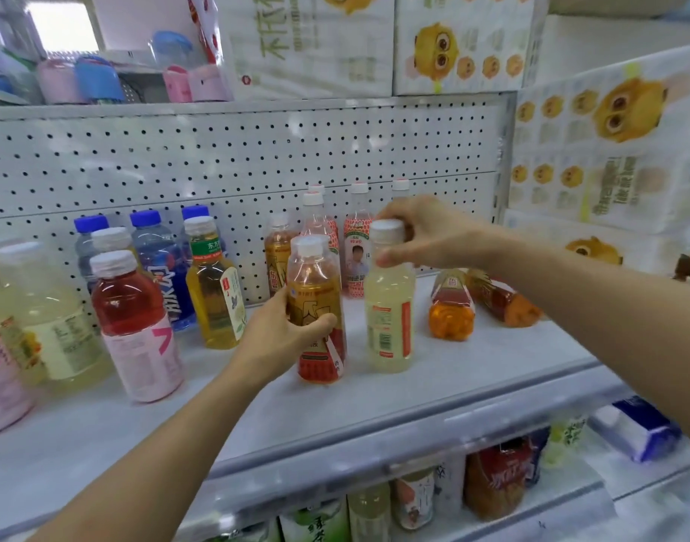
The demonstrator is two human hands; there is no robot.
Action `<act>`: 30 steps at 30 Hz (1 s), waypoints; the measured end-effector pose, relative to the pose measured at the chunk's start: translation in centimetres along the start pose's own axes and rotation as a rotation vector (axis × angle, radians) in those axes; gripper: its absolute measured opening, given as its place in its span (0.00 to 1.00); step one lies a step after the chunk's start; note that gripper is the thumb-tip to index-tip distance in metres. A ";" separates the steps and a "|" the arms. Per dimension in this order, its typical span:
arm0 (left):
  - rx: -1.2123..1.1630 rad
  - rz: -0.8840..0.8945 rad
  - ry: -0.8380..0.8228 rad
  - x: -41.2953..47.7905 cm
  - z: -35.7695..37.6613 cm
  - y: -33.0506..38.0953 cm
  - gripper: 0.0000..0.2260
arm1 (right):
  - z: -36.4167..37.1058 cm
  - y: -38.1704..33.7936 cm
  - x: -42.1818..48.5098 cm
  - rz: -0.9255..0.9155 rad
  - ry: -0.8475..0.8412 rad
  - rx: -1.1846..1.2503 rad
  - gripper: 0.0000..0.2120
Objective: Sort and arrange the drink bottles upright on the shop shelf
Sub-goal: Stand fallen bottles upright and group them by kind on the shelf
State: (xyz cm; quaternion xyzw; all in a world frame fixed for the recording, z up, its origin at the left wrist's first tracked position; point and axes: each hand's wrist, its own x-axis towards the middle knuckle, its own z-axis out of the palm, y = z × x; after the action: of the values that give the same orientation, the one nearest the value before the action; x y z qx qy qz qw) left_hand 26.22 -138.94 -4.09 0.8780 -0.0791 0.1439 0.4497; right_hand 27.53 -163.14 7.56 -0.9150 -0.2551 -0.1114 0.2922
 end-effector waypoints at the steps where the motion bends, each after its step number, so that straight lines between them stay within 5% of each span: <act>1: 0.007 0.000 0.003 0.1 -0.1 -0.1 0.19 | 0.7 -0.5 0.6 -0.007 -0.011 0.026 0.16; 7: 0.012 -0.074 0.014 -0.2 0.2 0.2 0.23 | 2.0 -0.3 1.4 0.018 -0.060 0.105 0.23; 9: 0.003 -0.037 0.145 -1.3 0.5 0.6 0.27 | 0.9 0.9 0.5 0.047 -0.085 0.139 0.29; 11: 0.036 0.189 0.432 -3.0 0.6 1.8 0.20 | -0.7 3.2 -0.7 0.121 -0.024 0.174 0.29; 13: 0.062 0.460 0.533 -4.7 1.3 4.2 0.15 | -2.3 6.3 -1.8 0.224 0.065 0.185 0.25; 18: 0.273 0.736 0.073 -5.7 7.7 9.5 0.17 | -2.7 14.3 -3.1 0.449 0.054 -0.132 0.17; 20: 0.310 0.578 -0.079 -3.7 10.6 11.1 0.21 | -2.5 16.4 -3.3 0.435 0.004 -0.343 0.09; 25: 0.471 0.099 -0.278 5.1 17.0 13.6 0.26 | -2.4 19.0 -2.8 0.449 -0.097 -0.520 0.12; 28: 0.573 0.005 -0.442 8.9 19.5 15.1 0.16 | -2.5 19.6 -1.4 0.445 -0.256 -0.461 0.06; 30: 0.617 -0.035 -0.488 10.6 20.8 15.4 0.12 | -2.5 20.0 -0.7 0.431 -0.318 -0.369 0.11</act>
State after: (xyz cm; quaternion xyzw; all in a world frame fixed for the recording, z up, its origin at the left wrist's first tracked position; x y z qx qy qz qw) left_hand 35.90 -164.89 -0.35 0.9815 -0.1216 -0.0598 0.1353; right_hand 37.46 -178.86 -0.18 -0.9914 -0.0732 0.0531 0.0945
